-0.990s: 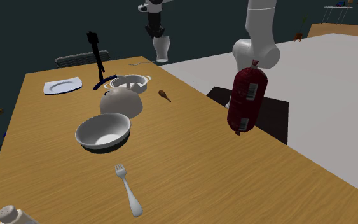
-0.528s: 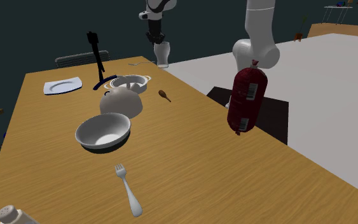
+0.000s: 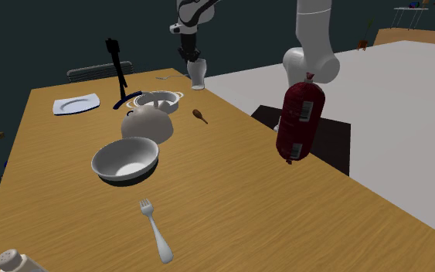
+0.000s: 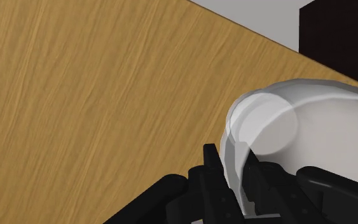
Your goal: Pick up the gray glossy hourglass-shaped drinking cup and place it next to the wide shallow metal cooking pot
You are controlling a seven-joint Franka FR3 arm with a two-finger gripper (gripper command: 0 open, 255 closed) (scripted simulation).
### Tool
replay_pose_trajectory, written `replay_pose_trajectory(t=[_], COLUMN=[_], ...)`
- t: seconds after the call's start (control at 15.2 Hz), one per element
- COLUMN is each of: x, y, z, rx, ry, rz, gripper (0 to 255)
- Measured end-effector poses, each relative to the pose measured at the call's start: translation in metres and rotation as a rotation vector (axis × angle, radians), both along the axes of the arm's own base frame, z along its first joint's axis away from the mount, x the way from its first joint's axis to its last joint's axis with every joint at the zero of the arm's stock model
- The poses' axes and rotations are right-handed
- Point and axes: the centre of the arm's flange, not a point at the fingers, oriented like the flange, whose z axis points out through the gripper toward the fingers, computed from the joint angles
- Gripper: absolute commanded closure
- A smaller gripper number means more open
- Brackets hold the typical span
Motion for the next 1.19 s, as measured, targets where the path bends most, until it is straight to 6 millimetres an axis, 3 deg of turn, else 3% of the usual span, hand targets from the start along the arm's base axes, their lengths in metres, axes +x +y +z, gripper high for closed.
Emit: replay_pose_trajectory(t=[0.4, 0.73, 0.79, 1.19], x=[-0.001, -0.001, -0.001, -0.001], y=[0.000, 0.000, 0.000, 0.000], z=[-0.030, -0.032, -0.032, -0.032], rx=[0.000, 0.000, 0.000, -0.001], ry=[0.000, 0.000, 0.000, 0.000], rz=[0.000, 0.000, 0.000, 0.000], gripper=[255, 255, 0, 0])
